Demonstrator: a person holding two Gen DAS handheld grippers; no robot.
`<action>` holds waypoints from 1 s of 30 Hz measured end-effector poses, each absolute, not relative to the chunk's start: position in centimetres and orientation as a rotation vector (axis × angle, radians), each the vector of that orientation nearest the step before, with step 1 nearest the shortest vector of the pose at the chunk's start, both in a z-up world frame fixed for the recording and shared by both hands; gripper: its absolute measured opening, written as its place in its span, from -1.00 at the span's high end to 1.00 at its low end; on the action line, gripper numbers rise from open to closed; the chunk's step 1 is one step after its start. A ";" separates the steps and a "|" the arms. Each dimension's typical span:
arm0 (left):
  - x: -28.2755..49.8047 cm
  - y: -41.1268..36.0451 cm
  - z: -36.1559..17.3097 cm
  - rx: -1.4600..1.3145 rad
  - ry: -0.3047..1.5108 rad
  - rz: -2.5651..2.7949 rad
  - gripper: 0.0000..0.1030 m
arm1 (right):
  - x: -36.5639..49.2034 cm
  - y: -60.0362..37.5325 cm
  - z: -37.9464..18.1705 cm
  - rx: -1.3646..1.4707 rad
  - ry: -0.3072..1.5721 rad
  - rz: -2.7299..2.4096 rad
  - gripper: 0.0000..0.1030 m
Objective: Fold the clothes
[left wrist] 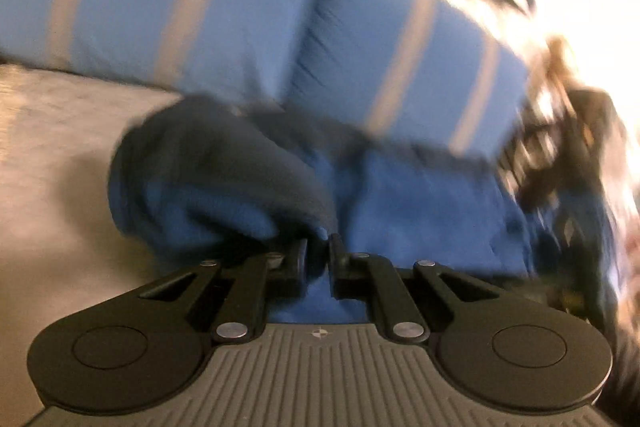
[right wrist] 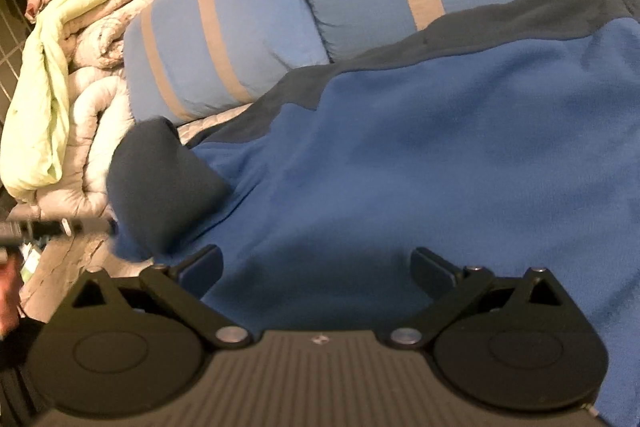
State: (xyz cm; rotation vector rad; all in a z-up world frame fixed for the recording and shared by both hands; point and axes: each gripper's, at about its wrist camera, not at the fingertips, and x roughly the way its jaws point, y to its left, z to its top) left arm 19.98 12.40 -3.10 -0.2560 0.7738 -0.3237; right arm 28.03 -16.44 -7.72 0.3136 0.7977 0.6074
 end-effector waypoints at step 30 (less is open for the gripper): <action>24.0 22.6 -6.7 -0.731 0.750 -0.018 -0.09 | 28.2 -17.2 -7.4 0.356 0.822 0.565 -1.00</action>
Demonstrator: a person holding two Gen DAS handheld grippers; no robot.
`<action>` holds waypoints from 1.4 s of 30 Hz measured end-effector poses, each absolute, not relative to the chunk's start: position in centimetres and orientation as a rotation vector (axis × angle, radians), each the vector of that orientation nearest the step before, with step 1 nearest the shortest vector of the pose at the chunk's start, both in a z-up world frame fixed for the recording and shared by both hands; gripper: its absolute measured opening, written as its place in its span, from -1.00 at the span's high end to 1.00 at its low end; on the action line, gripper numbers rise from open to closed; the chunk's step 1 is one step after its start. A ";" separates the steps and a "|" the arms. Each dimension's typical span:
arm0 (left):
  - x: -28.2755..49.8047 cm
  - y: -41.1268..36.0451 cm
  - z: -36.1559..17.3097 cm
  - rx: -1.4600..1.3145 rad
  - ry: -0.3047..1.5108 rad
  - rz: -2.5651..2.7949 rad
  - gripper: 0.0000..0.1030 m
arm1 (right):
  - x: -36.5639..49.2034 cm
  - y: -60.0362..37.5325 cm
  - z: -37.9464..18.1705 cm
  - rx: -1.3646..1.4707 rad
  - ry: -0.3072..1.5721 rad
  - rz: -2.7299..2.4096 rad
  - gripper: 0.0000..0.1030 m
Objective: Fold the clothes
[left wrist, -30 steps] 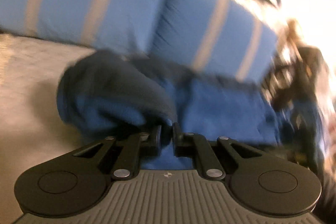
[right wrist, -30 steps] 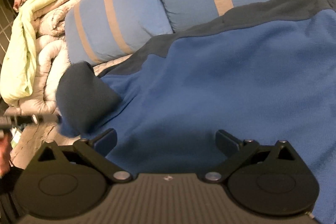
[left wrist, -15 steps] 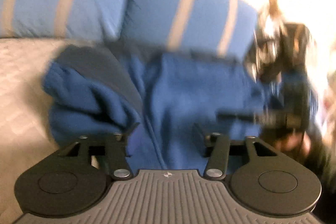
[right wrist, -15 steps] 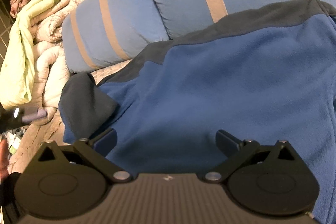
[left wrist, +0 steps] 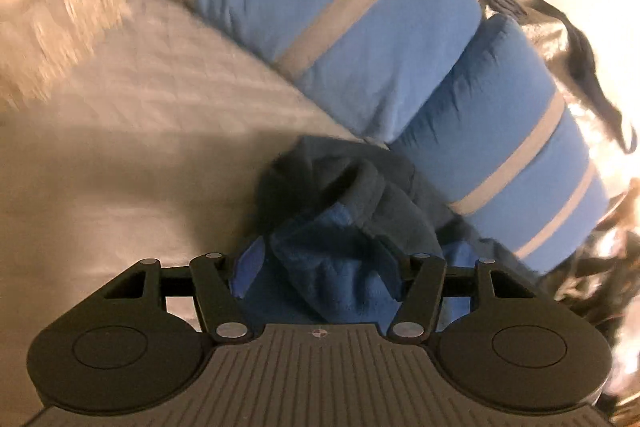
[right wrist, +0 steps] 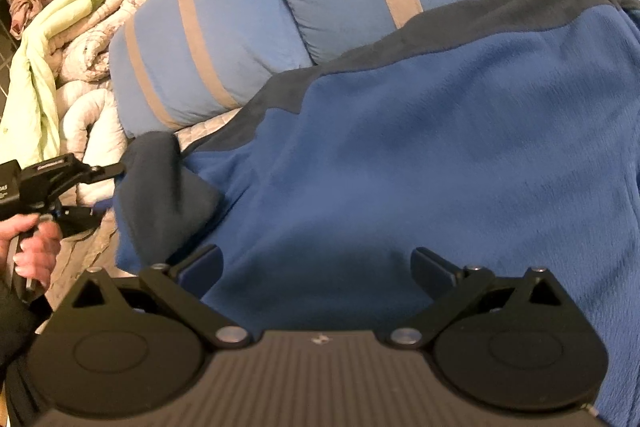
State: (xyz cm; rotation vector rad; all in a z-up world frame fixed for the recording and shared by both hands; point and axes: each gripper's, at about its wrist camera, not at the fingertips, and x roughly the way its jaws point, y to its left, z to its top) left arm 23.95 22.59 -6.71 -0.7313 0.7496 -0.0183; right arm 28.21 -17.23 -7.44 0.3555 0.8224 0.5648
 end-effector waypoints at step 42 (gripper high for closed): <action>13.5 -4.2 -5.0 0.764 0.673 -0.558 0.10 | 29.2 -21.8 -5.6 0.431 0.747 0.393 -1.00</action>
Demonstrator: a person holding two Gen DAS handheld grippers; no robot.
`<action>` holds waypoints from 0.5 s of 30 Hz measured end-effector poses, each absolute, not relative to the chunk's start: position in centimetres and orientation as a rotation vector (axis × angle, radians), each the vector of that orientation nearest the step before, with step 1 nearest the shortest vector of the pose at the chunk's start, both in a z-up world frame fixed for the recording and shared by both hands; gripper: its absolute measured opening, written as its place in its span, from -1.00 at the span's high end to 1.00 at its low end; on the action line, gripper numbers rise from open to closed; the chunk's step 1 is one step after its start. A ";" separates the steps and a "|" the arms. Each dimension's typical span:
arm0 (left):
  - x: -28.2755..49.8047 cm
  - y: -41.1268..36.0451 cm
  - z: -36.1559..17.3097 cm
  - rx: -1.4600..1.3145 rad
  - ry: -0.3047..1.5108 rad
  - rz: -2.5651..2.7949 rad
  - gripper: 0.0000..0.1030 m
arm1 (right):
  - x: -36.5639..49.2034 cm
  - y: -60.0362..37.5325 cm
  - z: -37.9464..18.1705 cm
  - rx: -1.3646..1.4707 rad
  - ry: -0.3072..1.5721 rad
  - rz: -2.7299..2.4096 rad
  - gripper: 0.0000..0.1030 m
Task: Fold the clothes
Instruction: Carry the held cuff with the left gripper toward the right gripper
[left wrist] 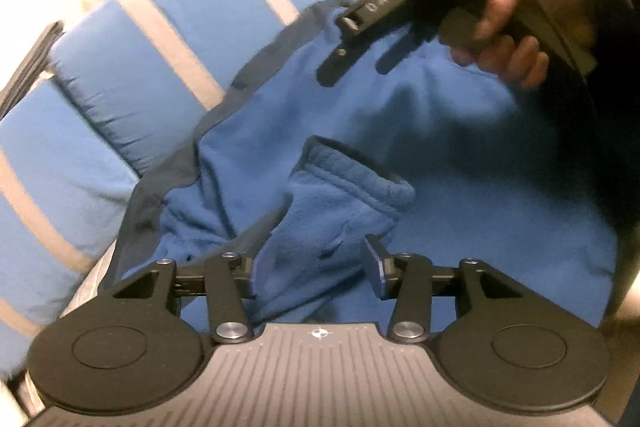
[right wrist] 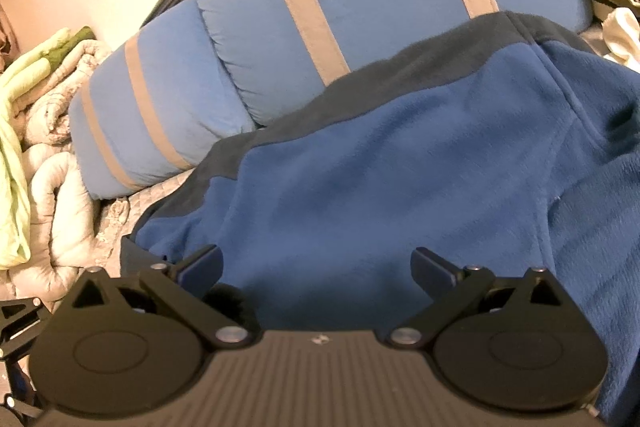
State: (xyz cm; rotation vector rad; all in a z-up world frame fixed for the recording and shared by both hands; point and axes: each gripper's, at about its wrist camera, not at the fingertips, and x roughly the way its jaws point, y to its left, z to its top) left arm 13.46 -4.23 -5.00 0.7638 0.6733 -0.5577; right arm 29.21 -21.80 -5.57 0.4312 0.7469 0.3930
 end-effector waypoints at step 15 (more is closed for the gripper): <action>18.1 -7.0 -6.6 0.843 0.816 -0.813 0.10 | 29.3 -21.5 -5.8 0.388 0.750 0.407 -1.00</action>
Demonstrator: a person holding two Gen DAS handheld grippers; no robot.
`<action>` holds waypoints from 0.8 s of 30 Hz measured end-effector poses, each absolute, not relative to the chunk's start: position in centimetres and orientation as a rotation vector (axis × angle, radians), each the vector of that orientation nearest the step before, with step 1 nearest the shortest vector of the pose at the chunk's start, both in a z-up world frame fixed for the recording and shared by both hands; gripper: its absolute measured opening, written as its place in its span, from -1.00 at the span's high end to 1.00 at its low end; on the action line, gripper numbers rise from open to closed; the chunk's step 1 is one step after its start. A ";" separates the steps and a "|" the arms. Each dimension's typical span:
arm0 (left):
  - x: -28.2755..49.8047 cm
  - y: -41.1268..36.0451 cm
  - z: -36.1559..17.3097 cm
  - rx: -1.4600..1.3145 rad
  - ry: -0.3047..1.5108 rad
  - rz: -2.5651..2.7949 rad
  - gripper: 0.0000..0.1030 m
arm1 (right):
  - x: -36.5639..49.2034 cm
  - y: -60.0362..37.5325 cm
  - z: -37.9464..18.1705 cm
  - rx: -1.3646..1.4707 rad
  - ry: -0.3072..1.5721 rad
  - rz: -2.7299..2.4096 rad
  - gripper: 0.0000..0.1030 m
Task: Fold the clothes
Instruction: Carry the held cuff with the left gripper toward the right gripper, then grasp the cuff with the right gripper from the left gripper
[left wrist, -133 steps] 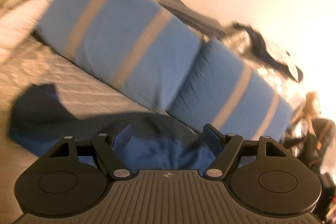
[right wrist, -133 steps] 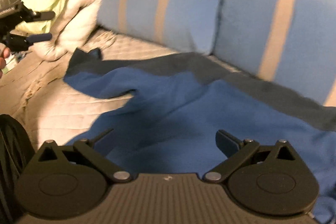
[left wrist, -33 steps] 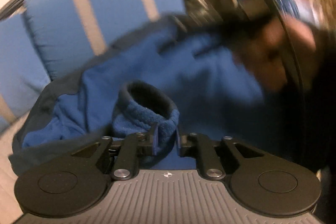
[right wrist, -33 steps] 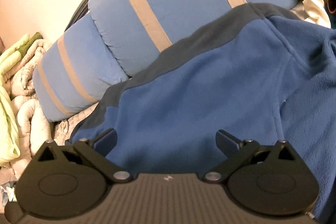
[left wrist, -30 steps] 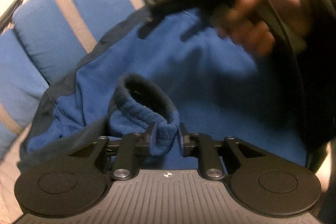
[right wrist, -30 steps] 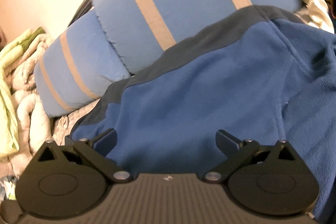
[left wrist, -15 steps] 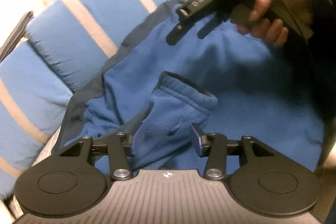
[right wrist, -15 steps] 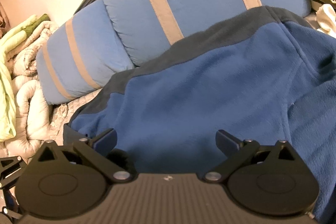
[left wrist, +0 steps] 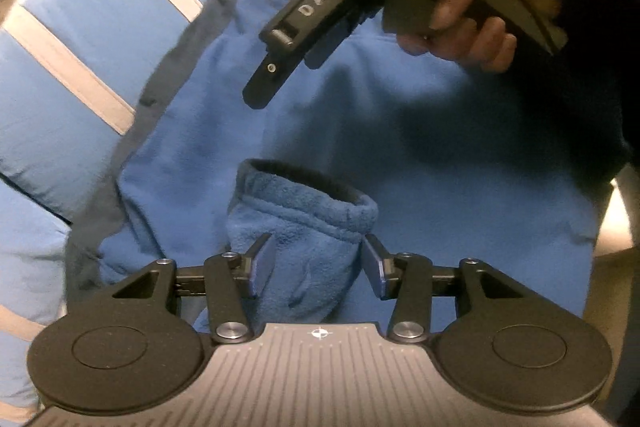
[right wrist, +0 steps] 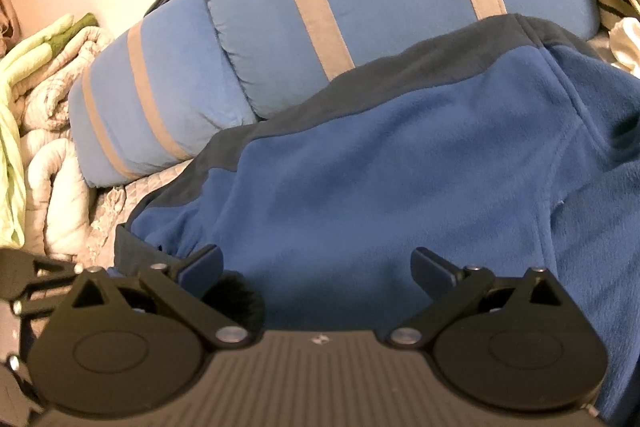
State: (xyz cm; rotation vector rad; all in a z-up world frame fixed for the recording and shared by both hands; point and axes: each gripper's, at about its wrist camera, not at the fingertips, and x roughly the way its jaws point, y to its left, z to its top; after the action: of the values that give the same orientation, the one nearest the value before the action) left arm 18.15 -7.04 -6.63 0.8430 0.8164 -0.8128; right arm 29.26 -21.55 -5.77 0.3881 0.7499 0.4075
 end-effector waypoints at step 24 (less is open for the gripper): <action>18.9 -4.7 -5.8 0.705 0.797 -0.781 0.77 | 29.1 -21.7 -5.3 0.554 0.759 0.684 -0.88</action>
State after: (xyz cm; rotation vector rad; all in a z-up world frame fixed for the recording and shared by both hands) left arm 18.89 -4.67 -5.78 0.7046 0.7975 -0.7808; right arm 29.08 -21.68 -5.25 0.5545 0.7589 0.6837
